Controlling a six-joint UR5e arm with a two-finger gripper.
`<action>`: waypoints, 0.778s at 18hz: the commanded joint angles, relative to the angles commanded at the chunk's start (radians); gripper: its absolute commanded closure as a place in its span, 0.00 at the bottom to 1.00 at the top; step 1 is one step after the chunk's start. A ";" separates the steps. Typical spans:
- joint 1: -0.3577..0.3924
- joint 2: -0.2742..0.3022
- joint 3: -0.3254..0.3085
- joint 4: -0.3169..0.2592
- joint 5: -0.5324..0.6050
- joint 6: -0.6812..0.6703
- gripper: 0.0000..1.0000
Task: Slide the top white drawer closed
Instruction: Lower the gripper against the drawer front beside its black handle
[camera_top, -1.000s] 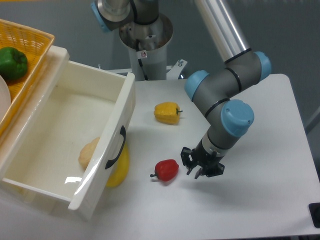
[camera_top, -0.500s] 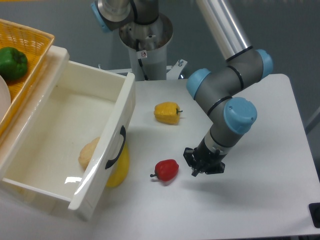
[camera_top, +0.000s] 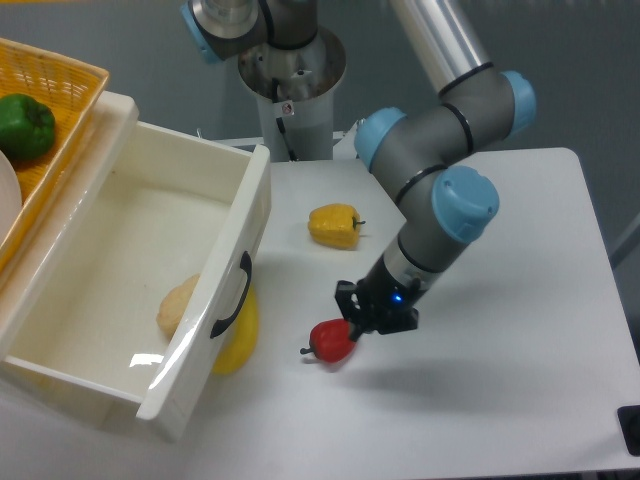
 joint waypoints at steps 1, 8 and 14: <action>0.000 0.003 -0.002 -0.017 -0.026 -0.002 1.00; 0.000 0.032 0.008 -0.107 -0.209 -0.009 1.00; -0.011 0.032 0.012 -0.160 -0.226 -0.009 1.00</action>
